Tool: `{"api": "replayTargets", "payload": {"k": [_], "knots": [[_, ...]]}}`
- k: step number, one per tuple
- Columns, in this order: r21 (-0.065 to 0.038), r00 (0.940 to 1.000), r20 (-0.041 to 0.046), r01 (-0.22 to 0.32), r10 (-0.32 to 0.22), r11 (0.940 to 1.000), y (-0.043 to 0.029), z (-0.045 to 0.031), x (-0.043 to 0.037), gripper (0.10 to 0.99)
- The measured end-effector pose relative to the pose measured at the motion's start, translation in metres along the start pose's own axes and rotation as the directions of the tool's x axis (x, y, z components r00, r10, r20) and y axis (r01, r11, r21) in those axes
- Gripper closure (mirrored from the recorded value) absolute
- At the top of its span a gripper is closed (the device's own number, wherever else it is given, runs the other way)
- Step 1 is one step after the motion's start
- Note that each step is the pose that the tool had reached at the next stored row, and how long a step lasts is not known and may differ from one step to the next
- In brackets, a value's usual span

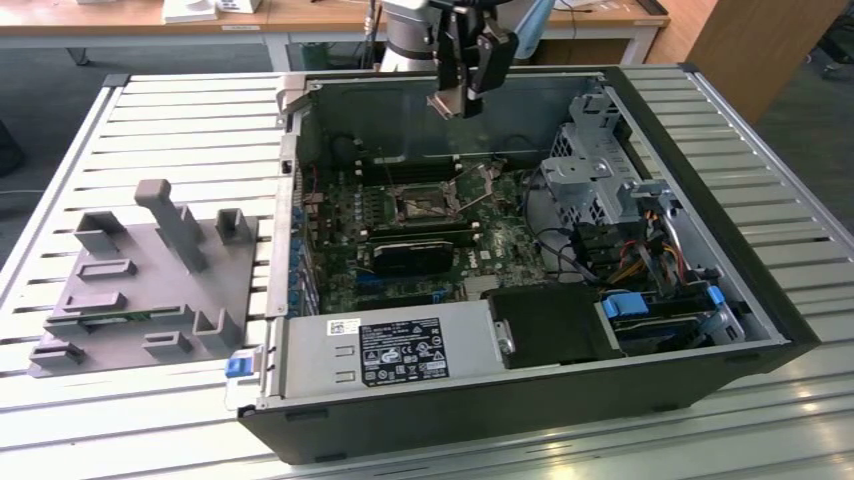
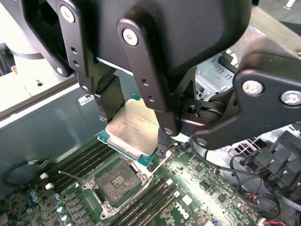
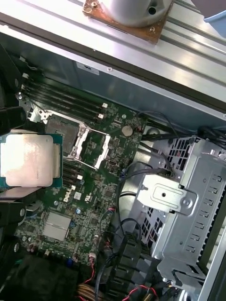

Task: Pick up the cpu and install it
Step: 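Place the cpu into insertion slot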

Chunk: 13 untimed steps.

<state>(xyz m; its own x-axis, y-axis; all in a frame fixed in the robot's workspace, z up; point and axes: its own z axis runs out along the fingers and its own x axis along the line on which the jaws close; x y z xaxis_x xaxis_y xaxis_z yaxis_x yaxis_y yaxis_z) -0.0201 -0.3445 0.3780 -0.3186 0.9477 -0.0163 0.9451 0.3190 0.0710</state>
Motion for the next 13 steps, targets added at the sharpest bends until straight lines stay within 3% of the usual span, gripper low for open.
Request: {"api": "replayTargets", "payload": {"k": [13], "knots": [[0.001,0.9959,0.0064,-0.09,0.09,0.9959,0.0,0.0008,0.0002,0.549]]}}
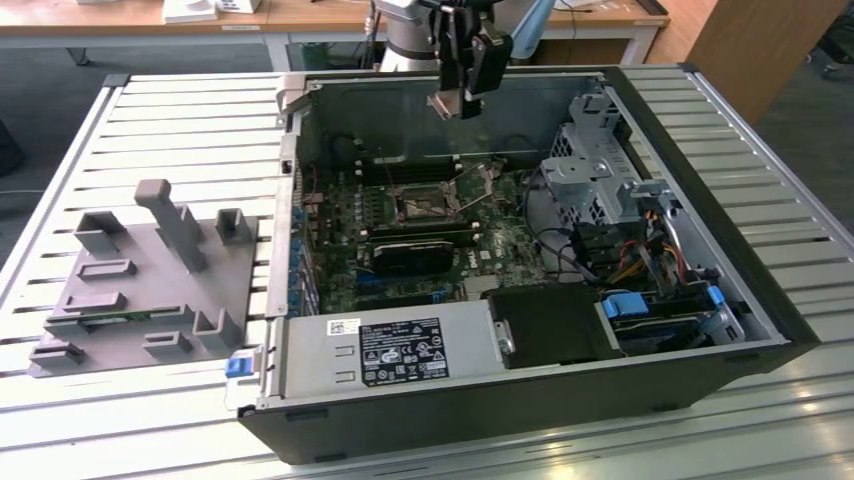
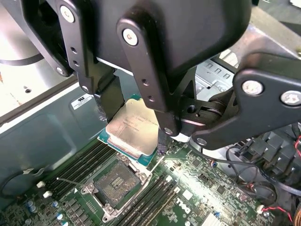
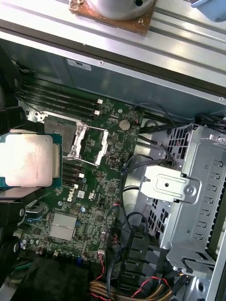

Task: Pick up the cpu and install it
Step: 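Place the cpu into insertion slot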

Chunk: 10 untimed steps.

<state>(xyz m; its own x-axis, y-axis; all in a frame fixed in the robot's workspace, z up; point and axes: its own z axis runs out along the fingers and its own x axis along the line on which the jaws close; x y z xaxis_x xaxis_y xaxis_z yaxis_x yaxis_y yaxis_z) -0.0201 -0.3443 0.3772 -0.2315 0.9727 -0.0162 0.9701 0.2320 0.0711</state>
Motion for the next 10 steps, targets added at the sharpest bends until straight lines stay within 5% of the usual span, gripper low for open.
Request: {"api": "replayTargets", "payload": {"k": [10], "knots": [[0.001,0.9971,0.0057,-0.076,0.076,0.9971,0.0,0.0014,0.0005,0.549]]}}
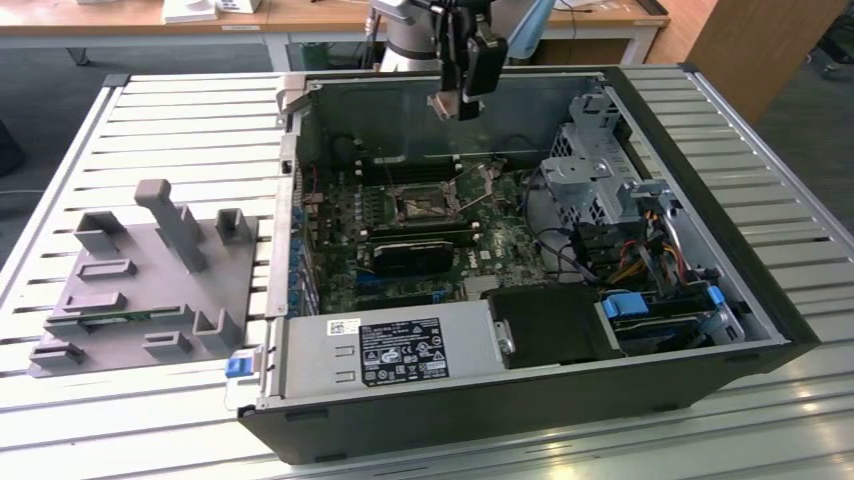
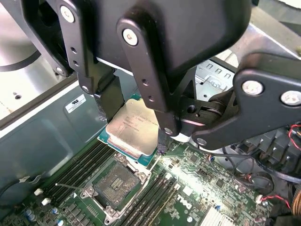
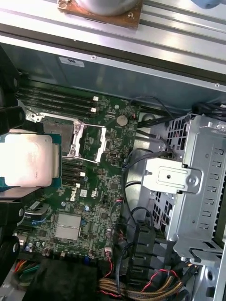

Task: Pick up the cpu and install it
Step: 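Place the cpu into insertion slot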

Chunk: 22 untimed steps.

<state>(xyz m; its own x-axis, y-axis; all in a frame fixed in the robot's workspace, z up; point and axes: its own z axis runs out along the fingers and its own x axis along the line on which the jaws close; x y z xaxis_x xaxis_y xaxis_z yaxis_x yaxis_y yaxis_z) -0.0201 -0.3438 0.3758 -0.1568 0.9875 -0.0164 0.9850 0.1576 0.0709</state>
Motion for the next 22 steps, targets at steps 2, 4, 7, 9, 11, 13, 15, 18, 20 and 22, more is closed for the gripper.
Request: {"api": "replayTargets", "payload": {"k": [2,4,7,9,11,13,15,18,20,22], "knots": [[0.0,0.9997,0.0017,-0.023,0.023,0.9997,0.0,0.0006,0.0001,0.549],[0.001,0.9985,0.004,-0.055,0.055,0.9985,-0.0001,0.0013,0.0002,0.549],[0.001,0.9956,0.0067,-0.093,0.093,0.9956,-0.0001,0.0024,0.0005,0.549],[0.001,0.9928,0.0086,-0.12,0.12,0.9928,-0.0001,0.0033,0.0007,0.549],[0.002,0.9892,0.0106,-0.146,0.146,0.9892,-0.0002,0.0039,0.0008,0.549],[0.002,0.9849,0.0125,-0.173,0.173,0.985,-0.0002,0.0043,0.0009,0.549],[0.002,0.9815,0.014,-0.191,0.191,0.9816,-0.0002,0.0044,0.0008,0.549],[0.002,0.9802,0.0144,-0.198,0.198,0.9803,-0.0002,0.0047,0.0009,0.549],[0.002,0.9801,0.0145,-0.198,0.198,0.9802,-0.0003,0.0055,0.0009,0.549],[0.002,0.9802,0.0145,-0.198,0.198,0.9803,-0.0004,0.0069,0.0009,0.549]]}}
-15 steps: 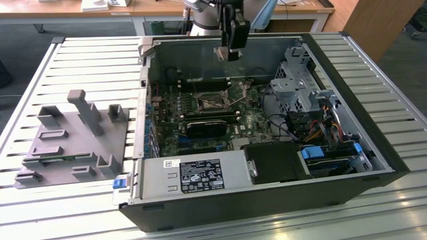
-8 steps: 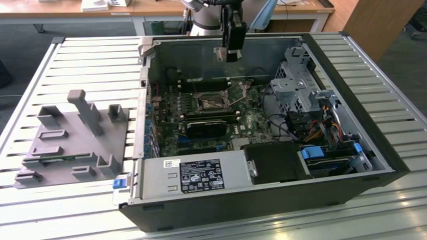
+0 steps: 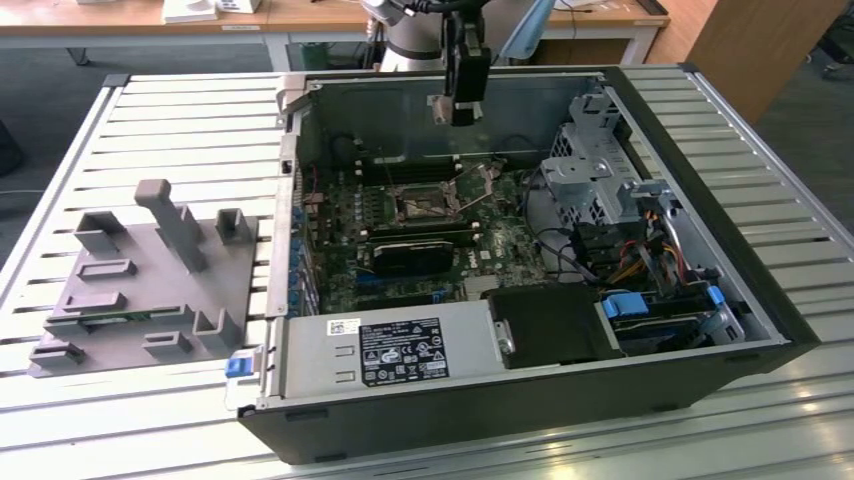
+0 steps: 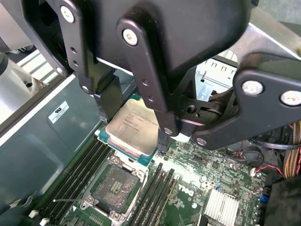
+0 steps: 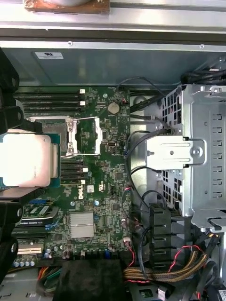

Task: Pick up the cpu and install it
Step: 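Place the cpu into insertion slot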

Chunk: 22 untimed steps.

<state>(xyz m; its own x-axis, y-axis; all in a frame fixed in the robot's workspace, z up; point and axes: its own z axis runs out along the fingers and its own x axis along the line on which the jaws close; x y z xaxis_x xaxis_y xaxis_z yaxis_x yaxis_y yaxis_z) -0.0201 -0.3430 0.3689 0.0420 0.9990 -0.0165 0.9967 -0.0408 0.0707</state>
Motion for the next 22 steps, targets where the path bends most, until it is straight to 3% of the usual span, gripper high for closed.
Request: {"api": "replayTargets", "payload": {"k": [22], "knots": [[0.0,1.0,0.0,0.0,0.0,1.0,-0.0007,0.0103,0.0002,0.549]]}}
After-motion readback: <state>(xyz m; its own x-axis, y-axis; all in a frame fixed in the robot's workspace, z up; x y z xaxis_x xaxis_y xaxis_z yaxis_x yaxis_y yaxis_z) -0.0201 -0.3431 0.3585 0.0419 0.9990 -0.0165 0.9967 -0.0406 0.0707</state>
